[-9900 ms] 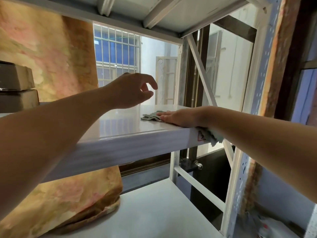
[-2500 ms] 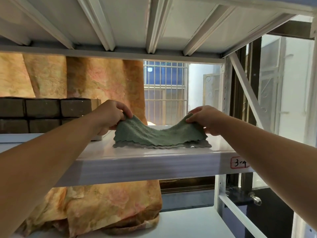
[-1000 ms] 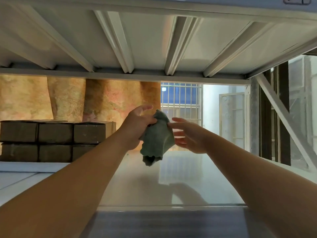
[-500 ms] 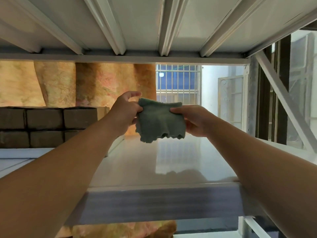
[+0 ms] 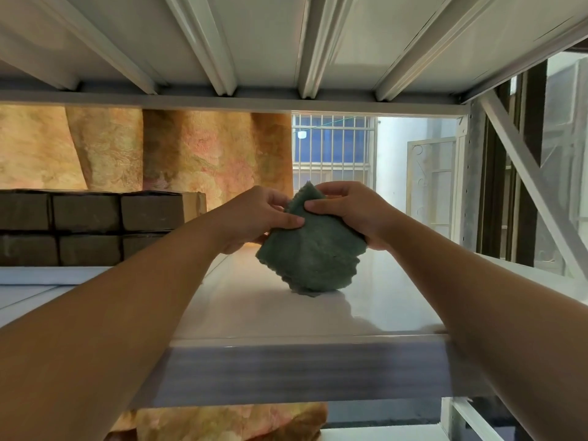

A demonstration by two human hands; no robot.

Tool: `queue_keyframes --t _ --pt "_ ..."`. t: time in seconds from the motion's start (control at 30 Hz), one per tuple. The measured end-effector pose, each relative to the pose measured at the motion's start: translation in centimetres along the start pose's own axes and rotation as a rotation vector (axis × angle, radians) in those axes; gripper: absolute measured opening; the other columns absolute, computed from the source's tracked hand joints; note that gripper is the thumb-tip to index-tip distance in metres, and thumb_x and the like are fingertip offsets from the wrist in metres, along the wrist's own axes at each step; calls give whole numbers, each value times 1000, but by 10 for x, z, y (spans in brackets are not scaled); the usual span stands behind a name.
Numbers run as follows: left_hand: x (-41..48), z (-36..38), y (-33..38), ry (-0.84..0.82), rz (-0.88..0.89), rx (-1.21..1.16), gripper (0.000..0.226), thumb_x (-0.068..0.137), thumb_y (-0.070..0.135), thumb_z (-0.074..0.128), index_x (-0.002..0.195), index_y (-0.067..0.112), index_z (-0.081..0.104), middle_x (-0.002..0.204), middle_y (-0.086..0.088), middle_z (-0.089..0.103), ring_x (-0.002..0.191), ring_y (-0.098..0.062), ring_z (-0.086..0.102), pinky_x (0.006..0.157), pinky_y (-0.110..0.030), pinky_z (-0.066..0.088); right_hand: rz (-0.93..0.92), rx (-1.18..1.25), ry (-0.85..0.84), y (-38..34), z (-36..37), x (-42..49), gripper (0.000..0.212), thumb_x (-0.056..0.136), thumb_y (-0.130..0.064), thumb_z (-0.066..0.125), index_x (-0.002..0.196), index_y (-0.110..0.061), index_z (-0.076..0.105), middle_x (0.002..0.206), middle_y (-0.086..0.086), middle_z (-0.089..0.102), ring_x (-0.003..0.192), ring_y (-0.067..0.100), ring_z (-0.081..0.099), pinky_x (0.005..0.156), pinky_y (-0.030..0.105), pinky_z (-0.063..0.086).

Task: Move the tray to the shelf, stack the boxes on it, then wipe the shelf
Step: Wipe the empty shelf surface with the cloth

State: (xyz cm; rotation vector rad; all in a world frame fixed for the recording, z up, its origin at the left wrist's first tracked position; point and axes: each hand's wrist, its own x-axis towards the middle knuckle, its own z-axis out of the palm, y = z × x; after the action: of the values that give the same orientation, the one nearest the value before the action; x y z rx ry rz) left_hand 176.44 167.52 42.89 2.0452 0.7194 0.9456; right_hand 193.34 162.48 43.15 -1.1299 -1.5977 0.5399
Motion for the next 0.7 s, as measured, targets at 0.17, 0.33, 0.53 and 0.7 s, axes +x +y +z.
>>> queue_keyframes --t 0.17,0.33,0.53,0.7 --pt "3 -7 -1 185 66 -152 11 84 6 66 94 11 66 100 -14 68 95 -31 66 79 -38 56 213 39 -147 6 -9 1 37 82 -30 67 116 -15 60 112 6 65 101 22 62 82 32 52" --pt "5 -9 -3 238 73 -251 10 86 5 64 92 14 65 93 -6 67 86 -22 66 75 -33 57 300 154 -79 8 -14 2 37 83 -3 66 119 -9 56 115 8 62 106 26 60 85 35 51" --pt "3 1 -1 -1 86 -414 29 88 -7 55 112 9 58 104 -6 66 91 -17 67 72 -25 61 223 401 162 7 -20 3 19 84 -4 62 103 -9 58 101 12 65 85 28 65 63 34 57" --pt "4 0 -2 30 34 -341 30 89 -6 54 114 10 60 95 -6 71 74 -17 73 71 -33 61 161 447 95 6 -22 4 29 88 -6 58 117 -8 59 109 14 66 91 30 67 68 37 59"
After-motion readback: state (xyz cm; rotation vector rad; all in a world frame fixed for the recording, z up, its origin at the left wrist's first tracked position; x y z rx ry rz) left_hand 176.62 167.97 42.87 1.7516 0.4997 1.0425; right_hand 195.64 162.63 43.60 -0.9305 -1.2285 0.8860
